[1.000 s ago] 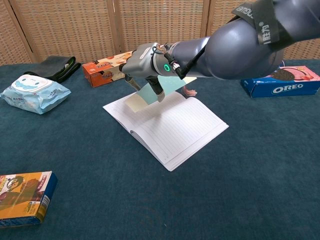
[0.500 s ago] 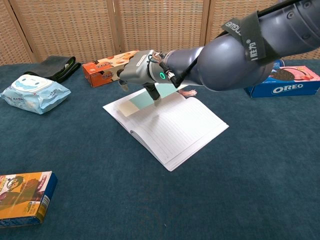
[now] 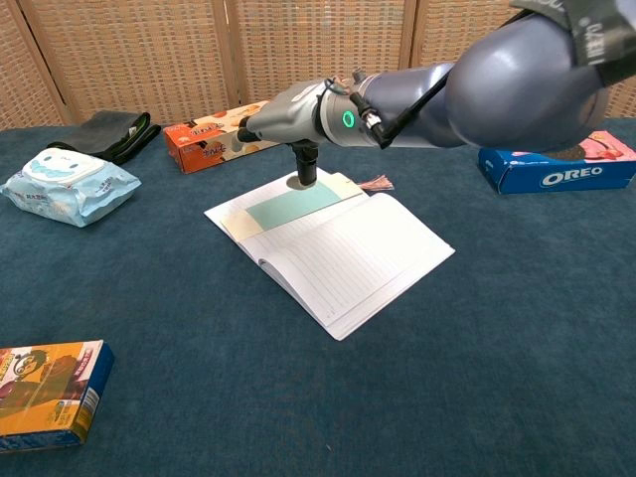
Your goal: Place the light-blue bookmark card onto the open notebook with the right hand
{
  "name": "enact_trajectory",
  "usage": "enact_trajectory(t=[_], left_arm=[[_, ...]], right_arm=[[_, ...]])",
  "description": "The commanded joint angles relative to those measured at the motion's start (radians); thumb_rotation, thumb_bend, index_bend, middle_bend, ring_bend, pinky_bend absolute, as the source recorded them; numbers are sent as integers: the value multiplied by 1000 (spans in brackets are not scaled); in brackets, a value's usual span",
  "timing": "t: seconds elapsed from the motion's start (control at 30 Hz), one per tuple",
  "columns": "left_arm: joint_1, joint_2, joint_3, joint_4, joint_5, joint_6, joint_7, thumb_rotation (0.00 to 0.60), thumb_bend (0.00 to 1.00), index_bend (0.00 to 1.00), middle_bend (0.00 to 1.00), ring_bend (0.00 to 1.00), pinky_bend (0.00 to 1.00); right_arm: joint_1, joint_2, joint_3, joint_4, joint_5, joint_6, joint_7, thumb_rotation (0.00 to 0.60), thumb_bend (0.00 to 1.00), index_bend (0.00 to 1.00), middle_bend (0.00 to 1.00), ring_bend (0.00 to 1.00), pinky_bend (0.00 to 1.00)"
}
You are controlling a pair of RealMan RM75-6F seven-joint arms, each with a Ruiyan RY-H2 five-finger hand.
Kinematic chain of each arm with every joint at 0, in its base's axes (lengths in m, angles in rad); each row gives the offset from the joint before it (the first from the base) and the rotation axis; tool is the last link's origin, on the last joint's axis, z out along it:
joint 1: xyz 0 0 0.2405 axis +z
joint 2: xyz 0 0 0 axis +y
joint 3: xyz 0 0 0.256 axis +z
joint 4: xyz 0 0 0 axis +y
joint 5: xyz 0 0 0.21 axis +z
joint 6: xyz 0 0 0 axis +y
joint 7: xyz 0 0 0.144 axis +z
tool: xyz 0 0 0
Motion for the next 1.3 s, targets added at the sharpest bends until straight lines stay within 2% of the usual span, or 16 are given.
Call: enact_trajectory(t=[0.03, 0.23, 0.57, 1.03, 1.3], left_arm=[[1, 1, 0, -2, 3, 3, 0, 600, 0, 0, 0, 0, 0], [0, -1, 2, -3, 6, 6, 4, 600, 0, 0, 0, 0, 0], [-5, -1, 0, 1, -5, -5, 1, 600, 0, 0, 0, 0, 0], [-15, 0, -4, 14, -24, -31, -7, 600, 0, 0, 0, 0, 0], [-18, -3, -5, 17, -32, -33, -2, 600, 0, 0, 0, 0, 0]], right_arm=[[-64, 66, 49, -98, 27, -27, 143, 600, 1000, 0, 0, 0, 0], [-70, 81, 18, -100, 57, -84, 192, 600, 1000, 0, 0, 0, 0], [-8, 10, -45, -9, 126, -102, 151, 600, 1000, 0, 0, 0, 0], [29, -98, -78, 152, 138, -177, 177, 600, 1000, 0, 0, 0, 0], [44, -97, -97, 179, 156, -243, 217, 600, 1000, 0, 0, 0, 0]])
